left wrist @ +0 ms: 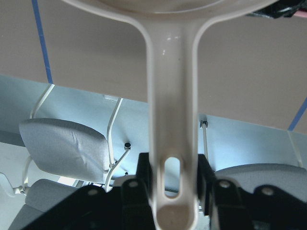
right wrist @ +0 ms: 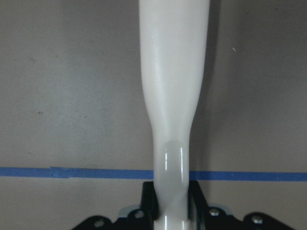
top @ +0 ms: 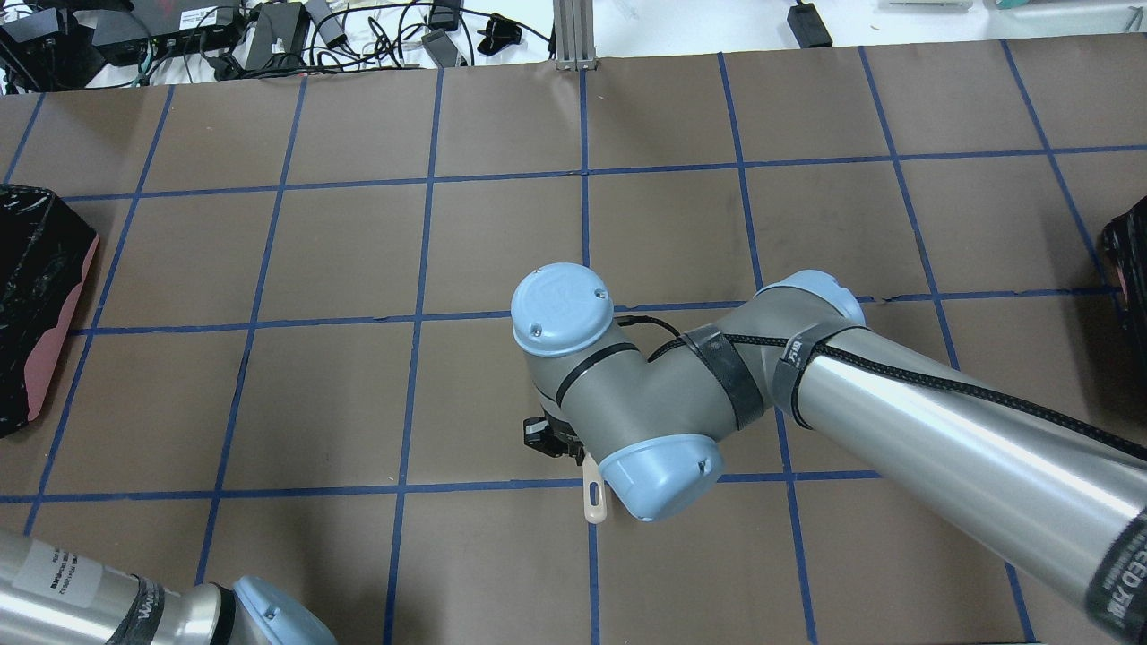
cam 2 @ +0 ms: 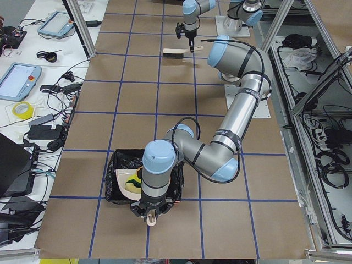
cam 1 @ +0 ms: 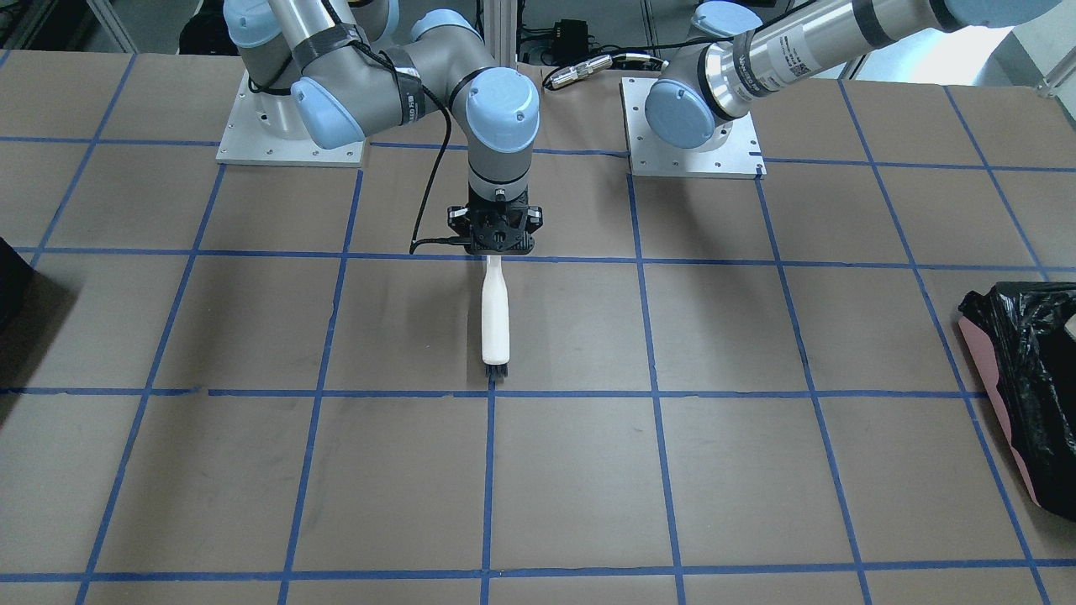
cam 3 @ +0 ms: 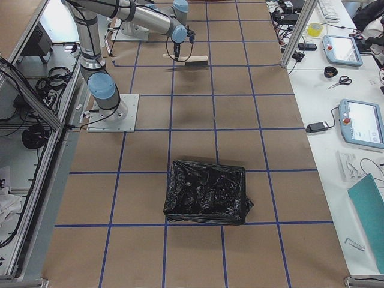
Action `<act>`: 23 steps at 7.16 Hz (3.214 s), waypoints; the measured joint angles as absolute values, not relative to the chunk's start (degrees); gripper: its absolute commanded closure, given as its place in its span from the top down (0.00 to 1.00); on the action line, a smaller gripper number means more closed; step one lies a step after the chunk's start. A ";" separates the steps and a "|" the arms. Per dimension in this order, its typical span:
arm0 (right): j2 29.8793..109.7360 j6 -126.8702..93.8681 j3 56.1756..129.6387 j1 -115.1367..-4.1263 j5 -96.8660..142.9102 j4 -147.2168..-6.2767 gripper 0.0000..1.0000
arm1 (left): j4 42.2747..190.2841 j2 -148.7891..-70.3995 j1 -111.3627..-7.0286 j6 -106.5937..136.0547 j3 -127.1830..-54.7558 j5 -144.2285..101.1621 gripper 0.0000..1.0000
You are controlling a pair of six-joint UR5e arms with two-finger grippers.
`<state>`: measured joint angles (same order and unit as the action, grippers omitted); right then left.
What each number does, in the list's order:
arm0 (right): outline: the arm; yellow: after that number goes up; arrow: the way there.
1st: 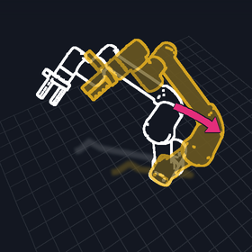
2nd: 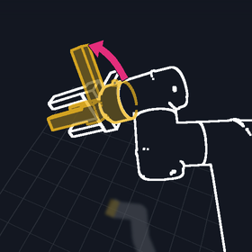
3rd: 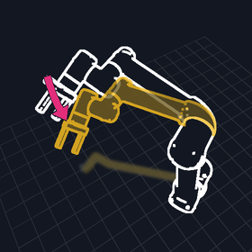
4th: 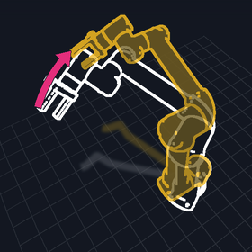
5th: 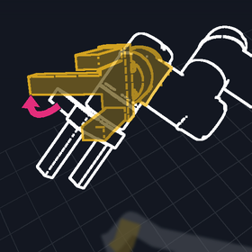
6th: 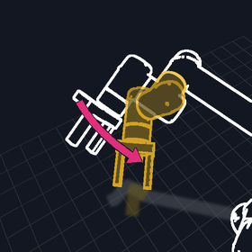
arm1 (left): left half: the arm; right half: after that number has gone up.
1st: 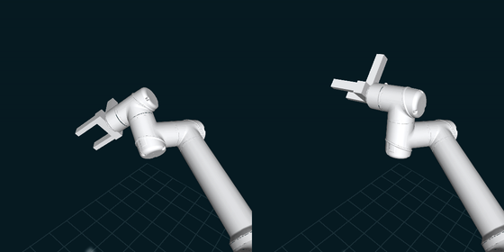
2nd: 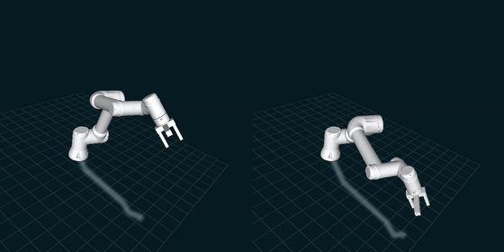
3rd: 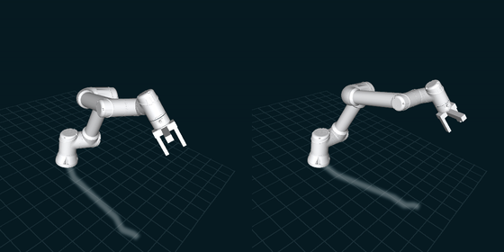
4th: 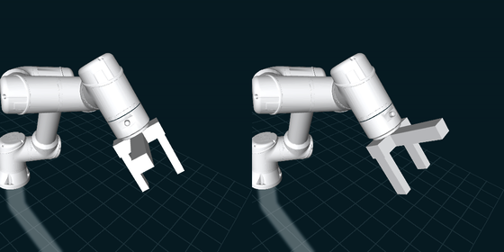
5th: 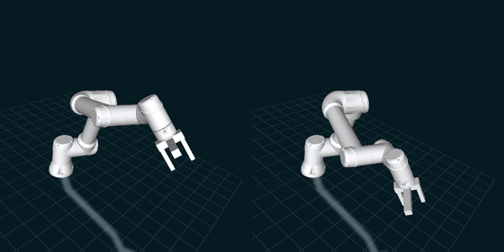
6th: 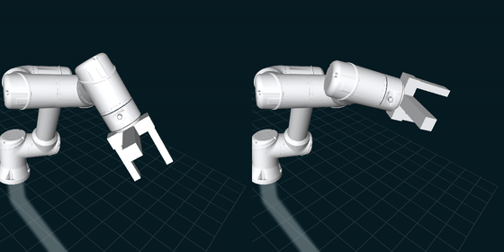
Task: Sweep and dump trash in nearest bin
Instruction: 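Tip the dustpan over the trash bag while the right gripper lowers the brush, then carry the empty dustpan back toward the brush while the right gripper withdraws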
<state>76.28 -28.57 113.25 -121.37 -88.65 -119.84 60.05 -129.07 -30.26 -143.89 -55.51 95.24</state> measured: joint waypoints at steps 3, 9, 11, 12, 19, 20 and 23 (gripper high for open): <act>75.85 -28.40 113.25 -121.38 -89.01 -120.83 0.46 | 55.48 -128.04 -32.57 -150.73 -56.10 97.73 0.00; 74.97 -28.19 112.07 -121.37 -89.06 -122.91 0.99 | 50.35 -124.25 -37.01 -150.51 -55.78 97.55 0.00; 75.97 -26.36 110.21 -120.96 -89.14 -122.27 1.00 | 60.67 -119.58 -40.10 -141.13 -56.04 97.48 0.00; 77.60 -23.78 108.86 -120.21 -89.20 -119.97 1.00 | 67.22 -117.36 -42.51 -133.05 -56.32 97.36 0.00; 88.87 0.36 91.77 -99.65 -89.19 -95.71 1.00 | 82.85 -106.50 -68.70 -58.37 -72.57 90.02 0.00; 88.93 2.29 90.01 -97.32 -88.88 -94.91 1.00 | 82.73 -106.04 -74.94 -46.66 -75.16 89.89 0.00; 88.37 8.53 85.89 -90.72 -88.74 -94.63 1.00 | 81.88 -106.42 -89.24 -22.05 -80.96 89.28 0.00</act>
